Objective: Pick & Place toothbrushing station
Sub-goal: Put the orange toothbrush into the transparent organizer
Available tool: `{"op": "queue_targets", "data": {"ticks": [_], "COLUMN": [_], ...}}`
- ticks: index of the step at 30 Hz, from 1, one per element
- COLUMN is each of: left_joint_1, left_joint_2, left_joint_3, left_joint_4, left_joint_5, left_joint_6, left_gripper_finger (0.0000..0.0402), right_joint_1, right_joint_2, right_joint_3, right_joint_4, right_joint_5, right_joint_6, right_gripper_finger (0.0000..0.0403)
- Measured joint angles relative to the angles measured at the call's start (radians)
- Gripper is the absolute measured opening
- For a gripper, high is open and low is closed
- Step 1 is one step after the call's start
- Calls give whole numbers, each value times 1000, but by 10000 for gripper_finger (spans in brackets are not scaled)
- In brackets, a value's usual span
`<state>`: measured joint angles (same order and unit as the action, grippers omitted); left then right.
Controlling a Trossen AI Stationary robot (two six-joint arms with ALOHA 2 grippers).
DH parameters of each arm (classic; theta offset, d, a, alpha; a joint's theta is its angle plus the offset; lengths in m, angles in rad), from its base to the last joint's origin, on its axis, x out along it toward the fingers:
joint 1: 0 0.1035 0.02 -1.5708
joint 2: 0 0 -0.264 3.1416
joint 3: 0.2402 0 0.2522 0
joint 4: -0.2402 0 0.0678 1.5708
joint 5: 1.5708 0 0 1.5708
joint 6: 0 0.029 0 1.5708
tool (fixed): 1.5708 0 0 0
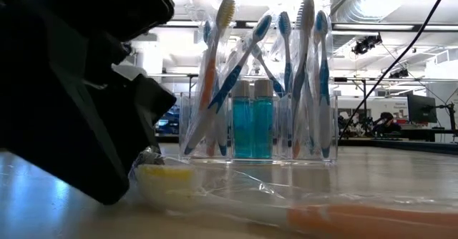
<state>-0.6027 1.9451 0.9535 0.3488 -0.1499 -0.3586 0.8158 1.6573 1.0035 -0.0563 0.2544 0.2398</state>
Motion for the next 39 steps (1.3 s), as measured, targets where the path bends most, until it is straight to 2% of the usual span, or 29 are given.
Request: {"op": "queue_targets", "data": {"ticks": [8, 16, 22, 28, 31, 39], "left_joint_1": [12, 12, 9, 4, -8, -93], "left_joint_2": [14, 16, 16, 9, -19, -146], "left_joint_3": [0, 0, 0, 0, -2, -2], "left_joint_4": [35, 50, 59, 59, 38, 0], "left_joint_5": [55, 66, 73, 65, 19, -230], "left_joint_6": [49, 66, 92, 107, 117, 168], "left_gripper_finger": [127, 72, 11, 3, 3, 2], "right_joint_1": [-1, -1, -1, -1, -1, 0], "right_joint_2": [0, 0, 0, 0, 0, 0], "right_joint_3": [0, 0, 0, 0, 0, 0], "right_joint_4": [2, 3, 3, 3, 2, -9], "right_joint_5": [1, 0, 0, 0, 0, 4], "right_joint_6": [-1, -1, -1, -1, -1, 0], "right_gripper_finger": [190, 190, 190, 190, 190, 190]}}
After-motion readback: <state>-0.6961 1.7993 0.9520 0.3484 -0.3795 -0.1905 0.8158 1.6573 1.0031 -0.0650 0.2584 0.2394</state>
